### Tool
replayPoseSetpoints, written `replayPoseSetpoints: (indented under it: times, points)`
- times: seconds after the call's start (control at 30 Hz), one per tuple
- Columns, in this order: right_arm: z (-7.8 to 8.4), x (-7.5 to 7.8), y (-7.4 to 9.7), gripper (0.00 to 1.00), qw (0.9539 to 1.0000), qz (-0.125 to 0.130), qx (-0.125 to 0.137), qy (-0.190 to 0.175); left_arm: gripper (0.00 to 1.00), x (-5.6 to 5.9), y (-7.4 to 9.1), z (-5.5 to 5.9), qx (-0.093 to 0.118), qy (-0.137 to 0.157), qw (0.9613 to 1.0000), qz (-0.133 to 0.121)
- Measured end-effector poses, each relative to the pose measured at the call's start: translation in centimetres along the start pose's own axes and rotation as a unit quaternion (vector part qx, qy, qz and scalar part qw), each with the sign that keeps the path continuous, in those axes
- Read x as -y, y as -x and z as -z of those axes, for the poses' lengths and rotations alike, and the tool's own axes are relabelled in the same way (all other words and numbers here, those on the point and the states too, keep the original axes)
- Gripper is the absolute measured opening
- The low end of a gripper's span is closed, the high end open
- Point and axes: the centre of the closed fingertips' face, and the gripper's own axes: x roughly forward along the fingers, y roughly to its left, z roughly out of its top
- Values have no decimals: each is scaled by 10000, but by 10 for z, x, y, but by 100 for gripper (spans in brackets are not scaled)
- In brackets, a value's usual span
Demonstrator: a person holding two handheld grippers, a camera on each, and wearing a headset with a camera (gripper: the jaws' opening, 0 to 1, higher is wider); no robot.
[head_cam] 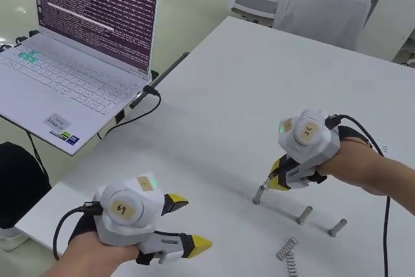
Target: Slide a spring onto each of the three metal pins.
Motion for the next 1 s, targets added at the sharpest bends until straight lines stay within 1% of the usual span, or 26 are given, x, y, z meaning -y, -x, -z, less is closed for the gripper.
replayPoseSetpoints:
  times: [0.27, 0.47, 0.57, 1.0]
  points:
    - [-1, 3, -5, 8, 10000, -31, -31, 33, 49, -1, 0, -3, 47, 78, 10000, -22]
    - [-1, 2, -8, 8, 9999, -81, -118, 94, 50, -4, 2, -2, 51, 106, 9999, -48]
    - [1, 1, -11, 8, 9996, -99, -206, 165, 49, -4, 3, -2, 51, 108, 9999, -55]
    - [4, 1, -20, 8, 9987, -176, -370, 306, 49, -6, 5, -1, 49, 127, 9999, -79]
